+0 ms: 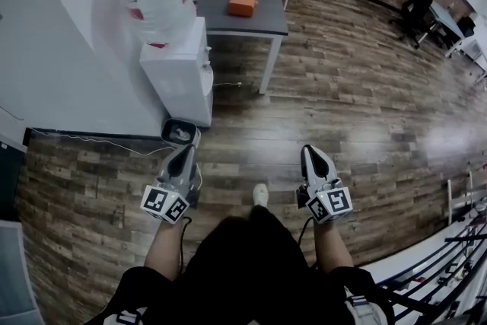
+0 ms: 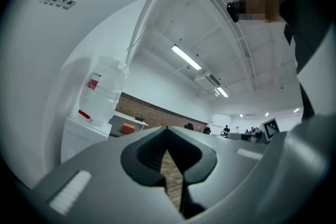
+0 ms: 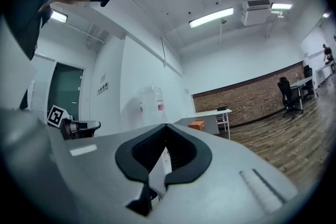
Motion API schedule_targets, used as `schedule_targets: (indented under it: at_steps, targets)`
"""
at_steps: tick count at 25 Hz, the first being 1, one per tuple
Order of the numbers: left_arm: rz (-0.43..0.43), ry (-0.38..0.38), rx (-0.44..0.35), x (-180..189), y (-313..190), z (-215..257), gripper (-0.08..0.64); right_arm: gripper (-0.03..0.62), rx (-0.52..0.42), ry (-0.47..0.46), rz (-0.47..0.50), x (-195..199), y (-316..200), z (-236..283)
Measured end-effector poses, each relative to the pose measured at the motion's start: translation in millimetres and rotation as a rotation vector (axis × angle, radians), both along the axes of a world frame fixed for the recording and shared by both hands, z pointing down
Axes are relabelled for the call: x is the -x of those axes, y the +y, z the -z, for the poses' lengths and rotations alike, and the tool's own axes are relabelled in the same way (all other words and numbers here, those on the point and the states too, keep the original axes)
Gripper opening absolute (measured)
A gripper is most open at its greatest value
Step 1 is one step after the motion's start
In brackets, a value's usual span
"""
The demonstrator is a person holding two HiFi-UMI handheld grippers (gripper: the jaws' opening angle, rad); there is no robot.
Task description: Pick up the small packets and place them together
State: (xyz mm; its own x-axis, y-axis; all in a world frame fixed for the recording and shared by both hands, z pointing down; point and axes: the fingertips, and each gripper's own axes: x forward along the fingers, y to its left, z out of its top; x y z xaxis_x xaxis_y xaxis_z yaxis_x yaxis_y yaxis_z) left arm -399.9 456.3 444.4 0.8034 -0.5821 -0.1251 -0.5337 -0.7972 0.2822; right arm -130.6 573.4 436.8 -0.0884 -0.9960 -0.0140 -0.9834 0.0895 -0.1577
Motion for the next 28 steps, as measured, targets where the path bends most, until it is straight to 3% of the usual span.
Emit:
schedule_targets:
  at_steps: [4, 12, 16, 22, 28]
  targets:
    - [0.007, 0.029, -0.006, -22.2, -23.9, 11.7, -0.002, 0.002, -0.024, 0.010, 0.038, -22.6, -31.9, 1.5]
    - [0.040, -0.007, -0.077, -80.3, -64.3, 32.9, -0.002, 0.002, -0.072, -0.005, 0.086, -76.2, -88.2, 15.4]
    - [0.040, -0.036, -0.088, -117.9, -74.1, 31.0, -0.002, 0.002, -0.069, 0.022, 0.095, -102.1, -98.5, 15.7]
    - [0.024, -0.059, -0.061, -160.7, -76.1, 20.2, 0.000, 0.002, -0.054, -0.021, 0.068, -138.8, -96.2, 7.5]
    - [-0.002, -0.151, -0.106, -184.2, -95.2, 12.6, 0.000, 0.002, 0.003, -0.036, 0.029, -161.6, -107.6, -12.9]
